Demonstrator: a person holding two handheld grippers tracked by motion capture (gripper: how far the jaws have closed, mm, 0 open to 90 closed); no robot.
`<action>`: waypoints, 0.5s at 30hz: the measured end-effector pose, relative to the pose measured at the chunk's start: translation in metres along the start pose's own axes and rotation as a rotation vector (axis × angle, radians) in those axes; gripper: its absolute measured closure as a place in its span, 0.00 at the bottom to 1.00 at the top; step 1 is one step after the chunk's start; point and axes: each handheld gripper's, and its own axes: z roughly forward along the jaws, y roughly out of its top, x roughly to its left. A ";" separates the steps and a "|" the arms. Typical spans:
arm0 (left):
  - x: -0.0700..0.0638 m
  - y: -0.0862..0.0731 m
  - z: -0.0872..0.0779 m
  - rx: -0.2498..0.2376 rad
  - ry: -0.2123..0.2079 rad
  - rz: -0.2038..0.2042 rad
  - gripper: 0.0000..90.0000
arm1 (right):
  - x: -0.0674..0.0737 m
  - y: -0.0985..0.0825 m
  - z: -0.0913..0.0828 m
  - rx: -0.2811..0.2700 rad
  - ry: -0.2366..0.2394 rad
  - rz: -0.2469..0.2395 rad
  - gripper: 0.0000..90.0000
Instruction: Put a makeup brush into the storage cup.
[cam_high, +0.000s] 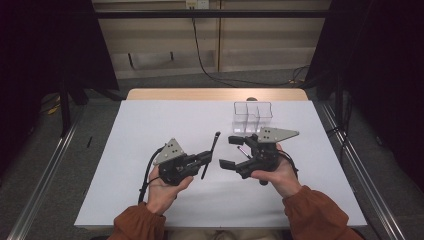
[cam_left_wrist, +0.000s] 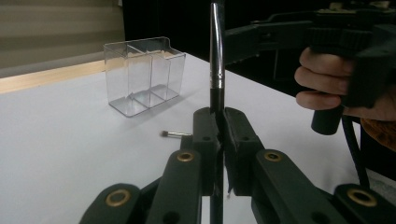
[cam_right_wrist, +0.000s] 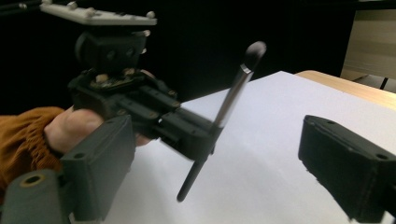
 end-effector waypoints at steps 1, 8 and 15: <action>0.000 0.000 0.000 -0.007 -0.004 -0.005 0.94 | -0.001 0.001 0.001 0.000 0.008 0.003 0.17; -0.004 -0.005 0.004 0.016 -0.016 0.003 0.94 | -0.005 0.002 0.012 0.018 0.030 0.008 0.32; -0.007 -0.008 0.008 0.030 -0.027 0.013 0.94 | -0.012 -0.001 0.013 0.021 0.033 0.034 0.55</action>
